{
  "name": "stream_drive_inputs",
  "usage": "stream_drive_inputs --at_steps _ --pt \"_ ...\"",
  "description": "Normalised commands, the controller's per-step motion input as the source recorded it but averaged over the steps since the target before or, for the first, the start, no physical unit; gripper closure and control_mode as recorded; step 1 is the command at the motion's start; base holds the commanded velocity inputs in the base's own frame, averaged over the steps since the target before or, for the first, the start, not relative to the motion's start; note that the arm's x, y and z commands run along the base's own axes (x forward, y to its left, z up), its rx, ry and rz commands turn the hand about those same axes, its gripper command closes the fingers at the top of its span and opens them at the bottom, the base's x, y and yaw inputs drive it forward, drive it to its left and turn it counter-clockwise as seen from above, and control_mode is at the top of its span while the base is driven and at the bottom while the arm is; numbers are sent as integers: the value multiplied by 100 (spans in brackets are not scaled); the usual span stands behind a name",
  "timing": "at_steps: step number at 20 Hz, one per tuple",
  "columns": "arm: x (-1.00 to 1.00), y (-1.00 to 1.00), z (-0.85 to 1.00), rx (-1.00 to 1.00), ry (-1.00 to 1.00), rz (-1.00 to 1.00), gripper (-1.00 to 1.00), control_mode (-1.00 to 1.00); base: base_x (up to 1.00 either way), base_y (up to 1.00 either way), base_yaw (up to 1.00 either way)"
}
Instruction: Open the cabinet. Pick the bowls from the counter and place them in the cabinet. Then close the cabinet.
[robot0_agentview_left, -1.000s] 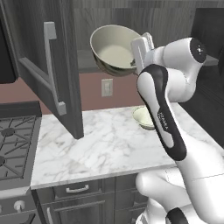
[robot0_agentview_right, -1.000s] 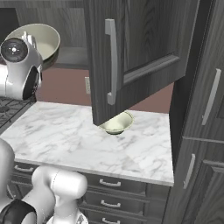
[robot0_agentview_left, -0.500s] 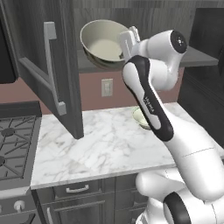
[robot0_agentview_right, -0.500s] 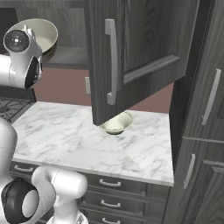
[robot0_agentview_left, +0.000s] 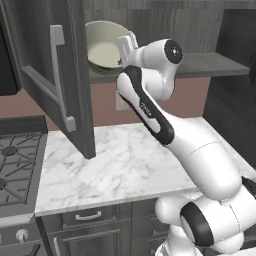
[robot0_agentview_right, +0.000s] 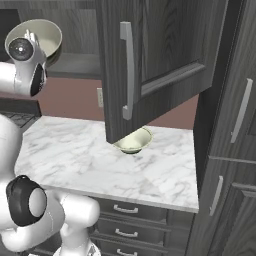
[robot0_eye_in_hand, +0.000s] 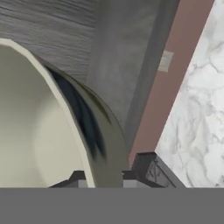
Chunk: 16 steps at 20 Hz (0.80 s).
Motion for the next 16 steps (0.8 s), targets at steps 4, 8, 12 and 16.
stream_drive_inputs --at_steps 4,8,12,16 --pt "63 24 -8 0 2 0 100 -100 0 0 0" --pt "59 2 -4 0 13 1 100 -100 0 0 0" --pt "50 1 -14 0 6 4 100 -100 0 0 0" --pt "51 7 -25 0 2 4 100 -100 0 0 0"
